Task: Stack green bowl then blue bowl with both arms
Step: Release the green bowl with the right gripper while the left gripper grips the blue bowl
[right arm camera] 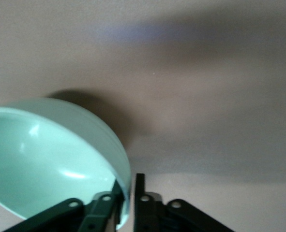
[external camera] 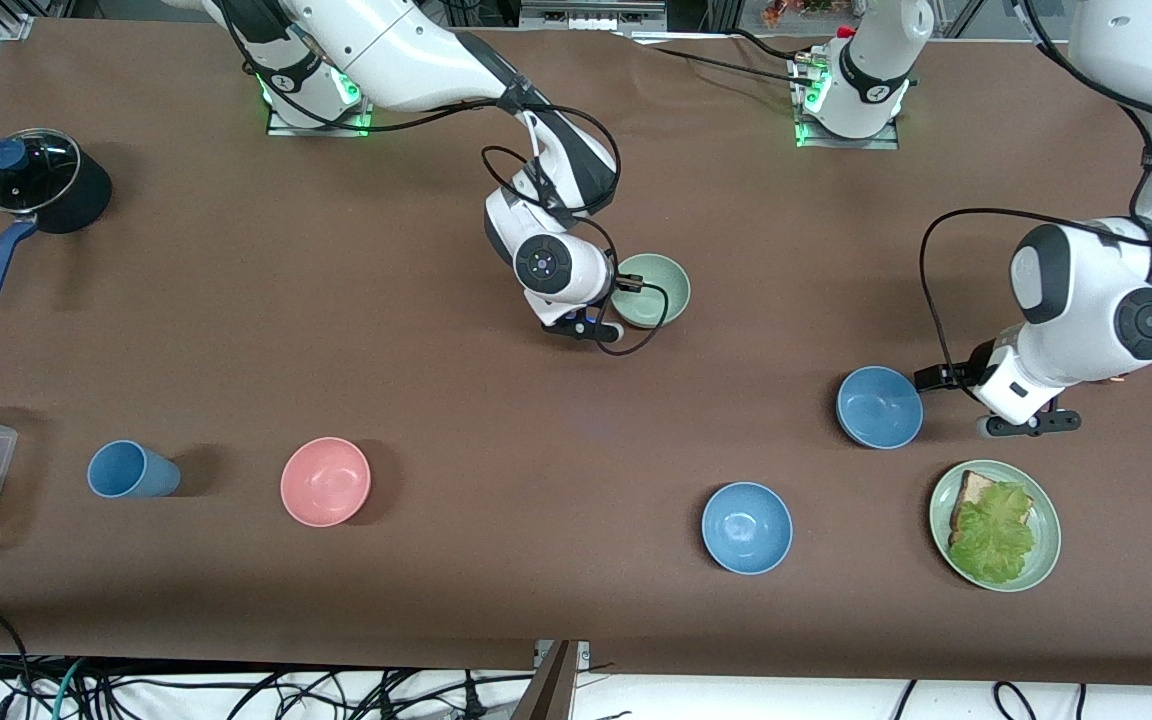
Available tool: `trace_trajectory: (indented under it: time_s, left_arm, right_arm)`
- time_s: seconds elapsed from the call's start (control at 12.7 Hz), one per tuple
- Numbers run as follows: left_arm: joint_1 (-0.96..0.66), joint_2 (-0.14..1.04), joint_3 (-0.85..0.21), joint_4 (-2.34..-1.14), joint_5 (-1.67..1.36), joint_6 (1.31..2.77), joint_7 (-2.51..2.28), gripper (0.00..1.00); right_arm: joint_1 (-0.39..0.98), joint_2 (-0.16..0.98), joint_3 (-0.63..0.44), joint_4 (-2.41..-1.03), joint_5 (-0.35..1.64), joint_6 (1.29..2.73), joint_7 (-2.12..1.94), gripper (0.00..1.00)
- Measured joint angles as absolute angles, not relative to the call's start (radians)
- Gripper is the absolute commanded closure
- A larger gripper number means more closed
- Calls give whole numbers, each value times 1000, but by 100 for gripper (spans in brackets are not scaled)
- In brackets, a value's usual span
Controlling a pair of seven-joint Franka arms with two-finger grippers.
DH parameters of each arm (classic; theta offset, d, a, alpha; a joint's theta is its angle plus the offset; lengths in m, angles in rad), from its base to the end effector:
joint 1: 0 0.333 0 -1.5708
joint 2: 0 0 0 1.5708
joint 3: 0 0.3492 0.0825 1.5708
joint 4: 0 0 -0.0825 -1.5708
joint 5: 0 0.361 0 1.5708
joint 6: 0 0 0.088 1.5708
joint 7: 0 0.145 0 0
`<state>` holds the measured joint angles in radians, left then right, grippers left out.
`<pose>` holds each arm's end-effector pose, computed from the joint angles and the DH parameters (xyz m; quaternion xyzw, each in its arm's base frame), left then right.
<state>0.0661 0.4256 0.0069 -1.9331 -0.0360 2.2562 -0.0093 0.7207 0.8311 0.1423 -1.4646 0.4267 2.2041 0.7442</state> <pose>0.6037 0.0419 0.2661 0.9972 0.0529 -0.0508 0.0135 0.4603 0.5519 0.1890 -0.9705 0.0949 0.1870 0.1189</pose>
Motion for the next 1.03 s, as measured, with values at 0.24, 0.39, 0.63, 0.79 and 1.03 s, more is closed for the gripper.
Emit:
trace_trajectory:
  time_s: [0.24,0.39,0.63,0.79,1.03]
  left_arm:
    - [49,484,4,-1945,-36,2340,-9,0]
    - [41,516,4,-1946,-36,2365,-8,10]
    - [36,538,3,-1946,-36,2384,-8,82]
    - [35,544,3,-1947,-36,2384,-7,100]
    - [26,544,3,-1947,-36,2384,-6,100]
  right_arm:
    - [717,833,136,-1455,427,2197,743,0]
    - [698,832,129,-1396,426,2116,743,0]
    - [657,815,111,-1254,350,1943,740,0]
    - [629,786,104,-1213,263,1872,712,0]
    - [532,733,88,-1201,203,1773,545,0]
